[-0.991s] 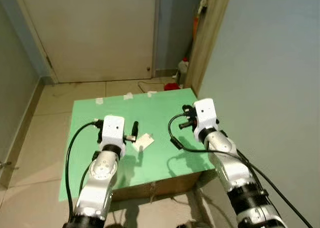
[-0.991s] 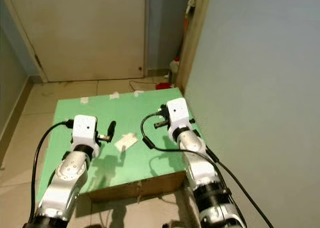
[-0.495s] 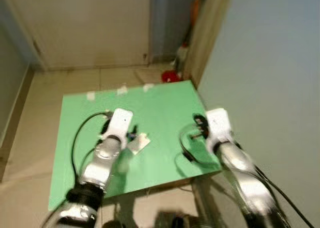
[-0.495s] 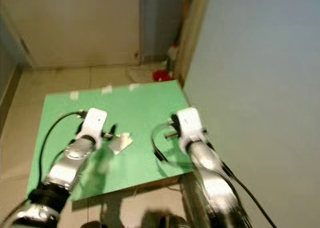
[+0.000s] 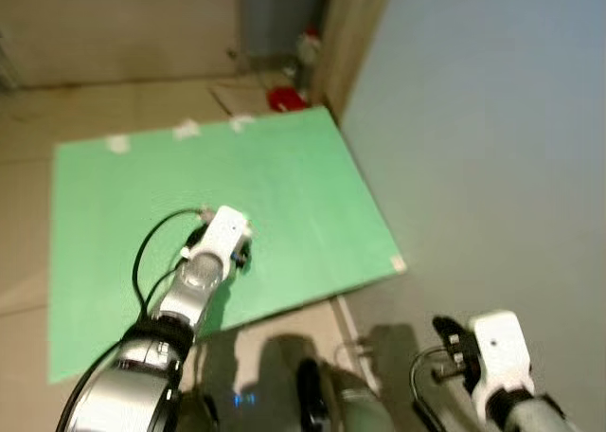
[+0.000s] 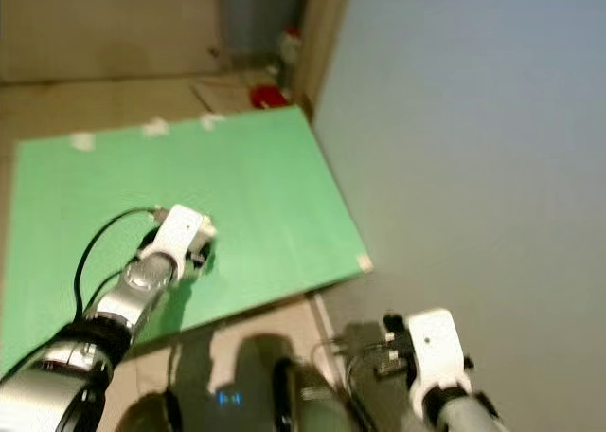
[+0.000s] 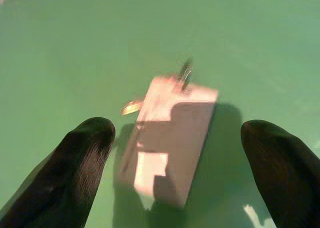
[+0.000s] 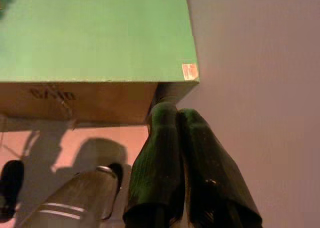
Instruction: Hang keys on a hook
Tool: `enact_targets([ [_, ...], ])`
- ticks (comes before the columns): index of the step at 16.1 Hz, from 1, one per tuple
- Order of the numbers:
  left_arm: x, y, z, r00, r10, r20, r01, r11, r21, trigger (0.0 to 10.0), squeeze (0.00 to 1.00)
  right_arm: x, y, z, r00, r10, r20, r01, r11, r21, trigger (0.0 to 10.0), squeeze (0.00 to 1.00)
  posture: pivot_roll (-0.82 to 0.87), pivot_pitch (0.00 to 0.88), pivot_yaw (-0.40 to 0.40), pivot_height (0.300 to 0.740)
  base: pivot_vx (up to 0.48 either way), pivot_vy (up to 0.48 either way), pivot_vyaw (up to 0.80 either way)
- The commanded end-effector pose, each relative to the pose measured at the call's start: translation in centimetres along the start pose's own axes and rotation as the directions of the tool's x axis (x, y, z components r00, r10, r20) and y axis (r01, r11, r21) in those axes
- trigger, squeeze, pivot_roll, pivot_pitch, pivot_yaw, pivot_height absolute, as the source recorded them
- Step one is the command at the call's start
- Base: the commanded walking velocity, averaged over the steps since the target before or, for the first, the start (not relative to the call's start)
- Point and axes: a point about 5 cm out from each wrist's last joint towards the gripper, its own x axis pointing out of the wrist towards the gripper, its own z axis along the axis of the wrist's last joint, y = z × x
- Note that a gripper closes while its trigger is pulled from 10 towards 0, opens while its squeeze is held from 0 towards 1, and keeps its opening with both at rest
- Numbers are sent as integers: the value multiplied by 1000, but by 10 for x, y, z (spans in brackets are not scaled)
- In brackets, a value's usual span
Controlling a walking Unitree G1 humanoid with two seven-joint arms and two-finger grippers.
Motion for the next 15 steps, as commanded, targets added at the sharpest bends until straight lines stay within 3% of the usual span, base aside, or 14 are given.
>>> enact_targets([
  [1,0,-2,-1,1000,-23,7,23,999,34,10000,0,-7,5,5,999,31,17,-32,999,40,10000,0,-414,359,-164,722,0,0,0],
  [3,2,10,4,999,-1,38,-2,997,83,10000,0,-23,21,17,973,221,69,-228,967,118,10000,0,-423,359,-164,722,0,0,0],
  [7,3,25,11,997,19,73,-26,995,93,10000,0,-46,24,11,929,368,-30,-361,922,139,10000,0,-451,373,-181,722,0,0,0],
  [11,5,23,20,993,-35,112,28,998,63,10000,0,-66,35,9,905,420,-64,-405,899,168,10000,0,-491,402,-197,722,0,0,0],
  [15,6,28,26,992,-47,121,36,995,90,10000,0,-86,38,5,894,436,-103,-415,892,180,10000,0,-507,444,-201,722,0,0,0],
])
